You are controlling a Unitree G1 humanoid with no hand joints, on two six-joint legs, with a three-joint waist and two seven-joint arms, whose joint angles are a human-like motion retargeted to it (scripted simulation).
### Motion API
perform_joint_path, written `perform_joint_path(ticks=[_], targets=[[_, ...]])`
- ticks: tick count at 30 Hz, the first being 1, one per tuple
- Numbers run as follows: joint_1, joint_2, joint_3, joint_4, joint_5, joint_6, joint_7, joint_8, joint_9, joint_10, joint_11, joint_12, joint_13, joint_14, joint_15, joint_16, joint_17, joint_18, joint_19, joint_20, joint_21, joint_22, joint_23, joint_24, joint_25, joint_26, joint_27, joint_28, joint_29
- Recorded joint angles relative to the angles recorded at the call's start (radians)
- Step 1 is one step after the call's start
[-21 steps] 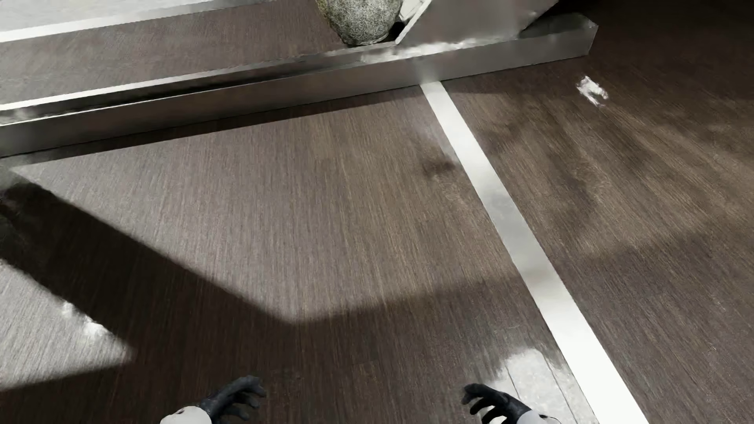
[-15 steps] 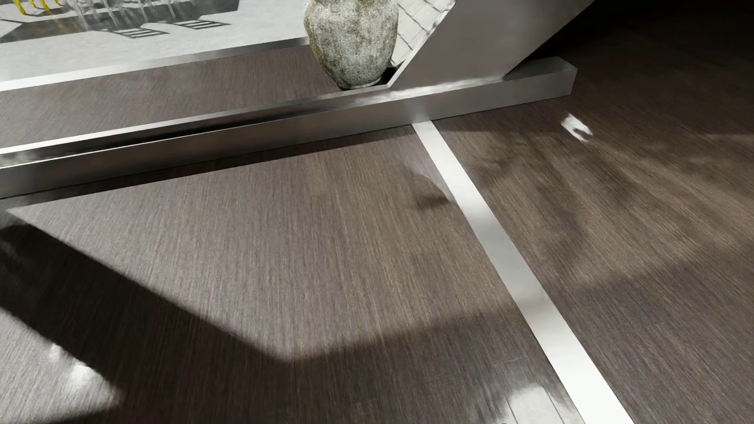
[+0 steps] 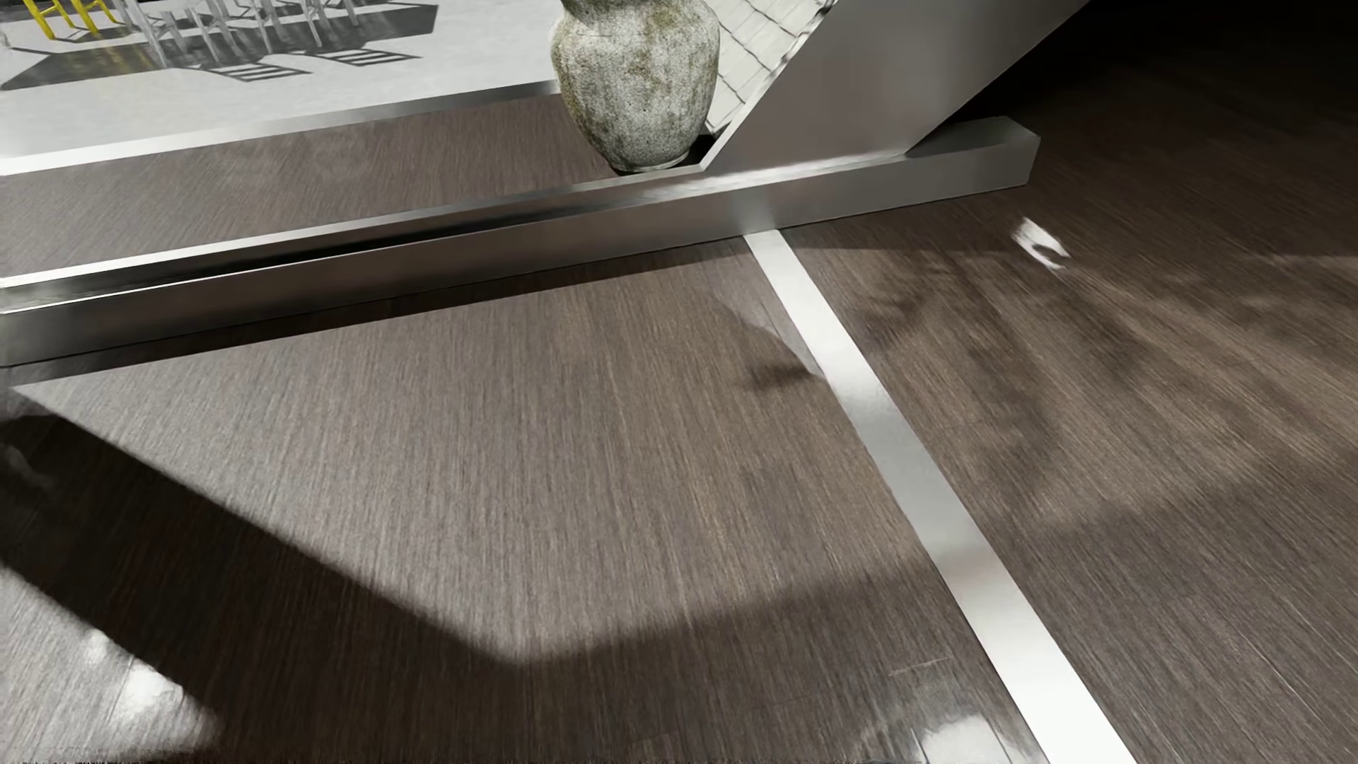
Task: Perch on the dark teal box
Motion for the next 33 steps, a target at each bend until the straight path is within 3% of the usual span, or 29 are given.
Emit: perform_joint_path(ticks=[8, 12, 15, 19, 21, 22, 23, 25, 28, 31, 33], targets=[[-0.053, -0.029, 0.001, -0.009, 0.005, 0.001, -0.011, -0.006, 0.046, 0.059, 0.036, -0.055, -0.064, -0.005, 0.002, -0.003, -0.002, 0.016, -0.026, -0.068, 0.028, -0.021, 0.044, 0.019, 0.028, 0.005, 0.036, -0.011, -0.032], [-0.227, -0.2, 0.014, -0.002, -0.012, -0.002, -0.042, 0.036, 0.148, 0.243, 0.231, -0.194, -0.196, -0.029, -0.028, -0.008, -0.005, 0.021, -0.026, -0.166, 0.141, -0.062, -0.002, 0.04, 0.011, 0.021, 0.044, -0.01, -0.014], [-0.484, -0.426, 0.023, 0.03, -0.054, 0.002, -0.064, 0.081, 0.271, 0.515, 0.45, -0.326, -0.351, -0.086, -0.061, 0.01, -0.044, -0.014, 0.025, -0.239, 0.283, -0.167, -0.133, 0.037, -0.024, 0.017, 0.02, -0.005, 0.027], [-0.795, -0.724, 0.019, 0.068, -0.076, 0.001, -0.08, 0.139, 0.466, 0.866, 0.765, -0.5, -0.595, -0.172, -0.127, 0.071, -0.116, -0.035, 0.043, -0.381, 0.541, -0.326, -0.339, 0.044, -0.086, -0.015, -0.024, 0.023, 0.052], [-0.96, -0.886, 0.017, 0.082, -0.084, -0.003, -0.1, 0.176, 0.553, 1.034, 0.924, -0.586, -0.729, -0.208, -0.158, 0.146, -0.155, -0.047, 0.061, -0.451, 0.655, -0.47, -0.43, 0.084, -0.123, -0.051, -0.054, -0.026, 0.078], [-1.041, -0.965, 0.018, 0.091, -0.091, -0.004, -0.113, 0.194, 0.593, 1.119, 1.005, -0.627, -0.798, -0.226, -0.176, 0.202, -0.189, -0.06, 0.076, -0.484, 0.719, -0.57, -0.498, 0.075, -0.142, -0.068, -0.084, -0.044, 0.092], [-1.117, -1.04, 0.02, 0.102, -0.092, -0.007, -0.126, 0.212, 0.633, 1.202, 1.085, -0.662, -0.866, -0.244, -0.193, 0.273, -0.229, -0.074, 0.085, -0.508, 0.782, -0.684, -0.576, 0.042, -0.136, -0.079, -0.093, -0.011, 0.078], [-1.268, -1.183, 0.026, 0.124, -0.095, -0.011, -0.147, 0.244, 0.703, 1.365, 1.237, -0.75, -0.983, -0.271, -0.223, 0.418, -0.341, -0.093, 0.106, -0.544, 0.874, -0.891, -0.761, -0.027, -0.075, -0.104, -0.087, 0.045, -0.062], [-1.471, -1.382, 0.024, 0.132, -0.11, -0.012, -0.184, 0.296, 0.793, 1.568, 1.448, -0.886, -1.094, -0.3, -0.262, 0.579, -0.517, -0.131, 0.139, -0.627, 0.934, -1.112, -0.998, -0.143, 0.032, -0.149, -0.089, 0.223, -0.334], [-1.632, -1.531, 0.02, 0.145, -0.11, -0.017, -0.221, 0.339, 0.853, 1.756, 1.633, -0.875, -1.011, -0.323, -0.299, 0.73, -0.641, -0.162, 0.162, -0.592, 0.813, -1.339, -1.158, -0.218, 0.053, -0.212, -0.119, 0.361, -0.53], [-1.701, -1.597, 0.017, 0.155, -0.113, -0.016, -0.24, 0.359, 0.878, 1.856, 1.731, -0.804, -0.932, -0.334, -0.314, 0.781, -0.684, -0.176, 0.174, -0.515, 0.708, -1.43, -1.222, -0.229, 0.05, -0.242, -0.13, 0.431, -0.584]])
